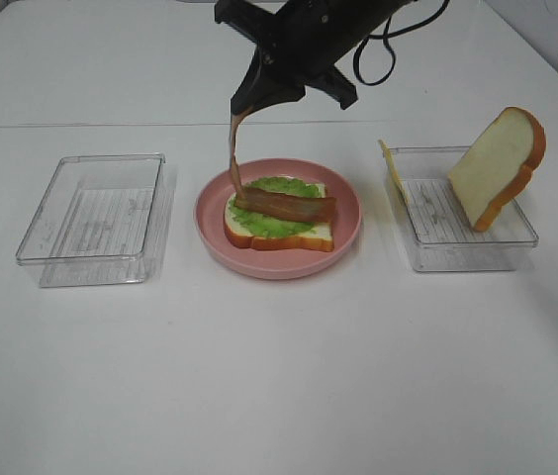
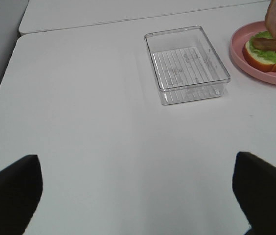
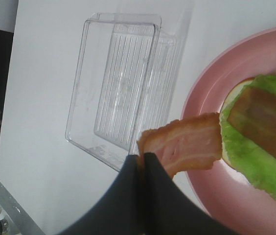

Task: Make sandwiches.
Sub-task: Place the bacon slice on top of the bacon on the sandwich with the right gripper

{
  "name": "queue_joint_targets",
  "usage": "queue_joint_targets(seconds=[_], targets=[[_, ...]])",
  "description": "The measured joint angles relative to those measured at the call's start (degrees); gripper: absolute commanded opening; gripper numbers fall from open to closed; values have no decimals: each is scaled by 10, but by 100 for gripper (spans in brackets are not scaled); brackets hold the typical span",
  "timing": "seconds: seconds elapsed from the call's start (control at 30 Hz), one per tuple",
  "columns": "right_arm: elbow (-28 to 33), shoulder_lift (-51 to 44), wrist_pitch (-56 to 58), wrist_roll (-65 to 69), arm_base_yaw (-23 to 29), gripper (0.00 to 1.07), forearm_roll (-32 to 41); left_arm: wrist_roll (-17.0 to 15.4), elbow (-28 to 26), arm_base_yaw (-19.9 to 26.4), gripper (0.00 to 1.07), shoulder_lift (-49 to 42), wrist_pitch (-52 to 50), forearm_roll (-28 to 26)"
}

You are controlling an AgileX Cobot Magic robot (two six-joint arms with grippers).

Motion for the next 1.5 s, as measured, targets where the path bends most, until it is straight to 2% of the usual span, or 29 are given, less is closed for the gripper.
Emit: queue_joint_targets(seconds=[0.27, 0.33, 0.4, 0.43, 0.63, 0.97, 1.13, 1.17, 1.2, 1.23, 1.27, 1.3, 1.33, 1.37, 1.4, 1.43, 1.47, 1.5], targets=[[-11, 45, 7, -15, 25, 0, -11, 0, 0, 0, 98, 0, 0, 0], [-12, 49, 4, -12, 25, 0, -60, 0, 0, 0, 98, 0, 0, 0], [-12, 50, 3, -10, 23, 0, -73, 0, 0, 0, 98, 0, 0, 0], [-14, 53, 0, 0, 19, 0, -108, 0, 0, 0, 98, 0, 0, 0], [-14, 53, -9, 16, 5, 0, -172, 0, 0, 0, 98, 0, 0, 0], [-14, 54, -21, 31, 3, 0, -257, 0, 0, 0, 98, 0, 0, 0], [-14, 54, -22, 35, 3, 0, -269, 0, 0, 0, 98, 0, 0, 0], [-14, 54, -22, 35, 3, 8, -270, 0, 0, 0, 98, 0, 0, 0], [-14, 54, -22, 35, 3, 8, -270, 0, 0, 0, 98, 0, 0, 0], [-14, 54, -22, 35, 3, 14, -270, 0, 0, 0, 98, 0, 0, 0], [-14, 54, -22, 35, 3, 28, -270, 0, 0, 0, 98, 0, 0, 0], [-14, 54, -22, 35, 3, 28, -270, 0, 0, 0, 98, 0, 0, 0], [-14, 54, -22, 35, 3, 44, -270, 0, 0, 0, 98, 0, 0, 0], [-14, 54, -22, 35, 3, 53, -271, 0, 0, 0, 98, 0, 0, 0], [-14, 54, -22, 35, 3, 53, -271, 0, 0, 0, 98, 0, 0, 0], [-14, 54, -22, 35, 3, 67, -276, 0, 0, 0, 98, 0, 0, 0], [-14, 54, -22, 35, 3, 67, -276, 0, 0, 0, 98, 0, 0, 0], [-14, 54, -21, 35, 3, 79, -276, 0, 0, 0, 98, 0, 0, 0]])
